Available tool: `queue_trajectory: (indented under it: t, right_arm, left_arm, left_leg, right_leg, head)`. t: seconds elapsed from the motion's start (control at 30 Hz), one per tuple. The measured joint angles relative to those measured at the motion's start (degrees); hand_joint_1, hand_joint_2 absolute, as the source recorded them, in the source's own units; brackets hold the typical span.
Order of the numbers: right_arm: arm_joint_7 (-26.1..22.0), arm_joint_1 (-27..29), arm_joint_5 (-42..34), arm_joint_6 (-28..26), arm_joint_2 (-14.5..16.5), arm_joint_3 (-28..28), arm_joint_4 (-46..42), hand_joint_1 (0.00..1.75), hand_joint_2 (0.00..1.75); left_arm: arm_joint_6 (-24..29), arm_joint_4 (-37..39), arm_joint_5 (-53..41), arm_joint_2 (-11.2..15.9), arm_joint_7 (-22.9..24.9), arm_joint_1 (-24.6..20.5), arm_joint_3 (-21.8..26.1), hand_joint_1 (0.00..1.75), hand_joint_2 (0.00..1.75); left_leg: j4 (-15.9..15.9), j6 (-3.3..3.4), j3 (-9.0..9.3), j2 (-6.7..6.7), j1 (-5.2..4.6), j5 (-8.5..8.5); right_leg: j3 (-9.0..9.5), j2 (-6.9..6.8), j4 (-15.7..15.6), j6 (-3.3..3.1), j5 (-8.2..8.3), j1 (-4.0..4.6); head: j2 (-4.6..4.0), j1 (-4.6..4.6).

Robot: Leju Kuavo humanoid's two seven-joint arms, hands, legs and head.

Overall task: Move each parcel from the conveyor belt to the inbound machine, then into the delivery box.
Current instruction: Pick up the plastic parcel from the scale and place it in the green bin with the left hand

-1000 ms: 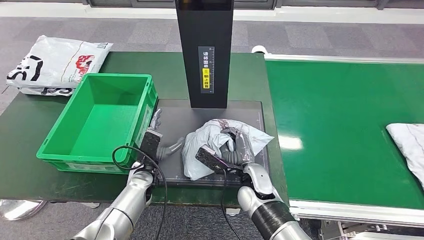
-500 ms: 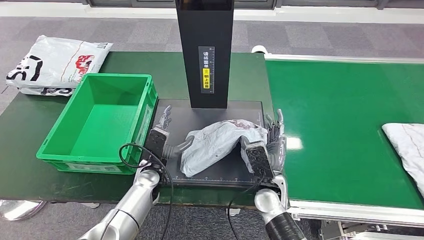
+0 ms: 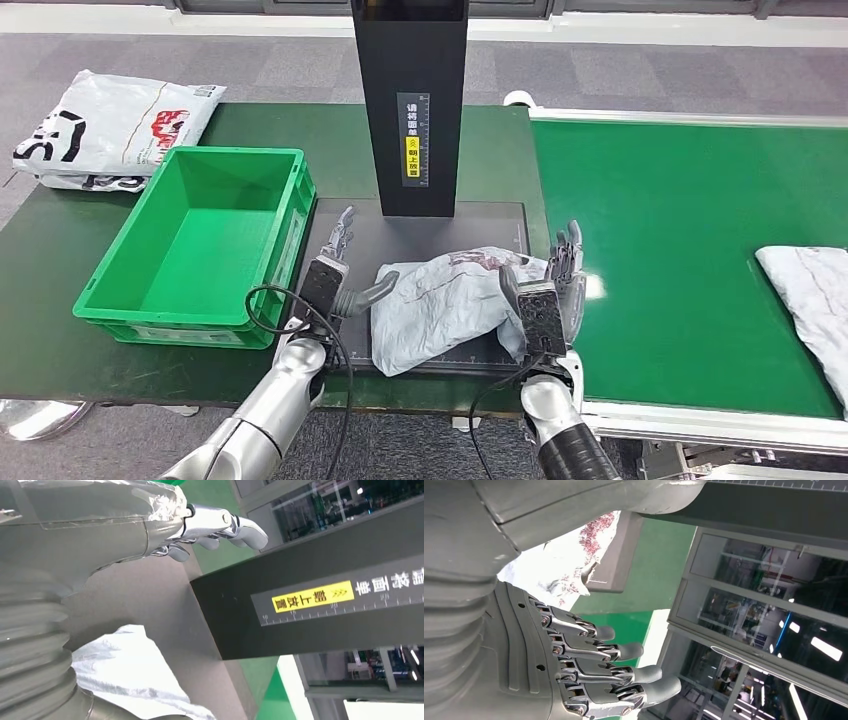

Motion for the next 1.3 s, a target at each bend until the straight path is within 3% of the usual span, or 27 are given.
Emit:
queue_trajectory:
  t: [0.33, 1.03, 1.13, 1.3]
  right_arm:
    - [1.56, -0.19, 0.88, 1.76, -0.32, -0.02, -0.36, 0.00, 1.75]
    - [2.05, -0.23, 1.24, 1.94, -0.75, -0.02, -0.36, 0.00, 1.75]
    - [3.15, -0.32, 2.48, 2.30, -0.79, -0.02, -0.31, 0.00, 1.75]
    - [5.00, -0.79, 5.79, 4.78, -0.79, -0.03, 0.37, 0.00, 1.75]
  left_arm:
    - [-1.73, 2.59, -13.18, 0.26, 4.37, -0.09, -6.43, 0.00, 1.75]
    - [-2.15, 5.26, -14.09, 0.42, 4.83, -0.64, -9.05, 0.00, 1.75]
    - [-4.63, 5.65, -16.88, 0.43, 6.11, -0.93, -9.71, 0.00, 1.75]
    - [-12.73, 9.58, -29.13, 0.30, 8.17, -2.69, -14.29, 0.00, 1.75]
  left_leg:
    - [0.00, 0.00, 0.00, 0.00, 0.00, 0.00]
    - [0.00, 0.00, 0.00, 0.00, 0.00, 0.00]
    - [0.00, 0.00, 0.00, 0.00, 0.00, 0.00]
    - [0.00, 0.01, 0.02, -0.04, 0.00, 0.00]
  right_leg:
    - [0.00, 0.00, 0.00, 0.00, 0.00, -0.01]
    - [0.00, 0.00, 0.00, 0.00, 0.00, 0.00]
    - [0.00, -0.01, 0.00, 0.00, 0.00, 0.00]
    - [0.06, -0.06, 0.00, 0.01, 0.00, -0.01]
  head:
    - [0.00, 0.00]
    - [0.00, 0.00]
    - [0.00, 0.00]
    - [0.00, 0.00]
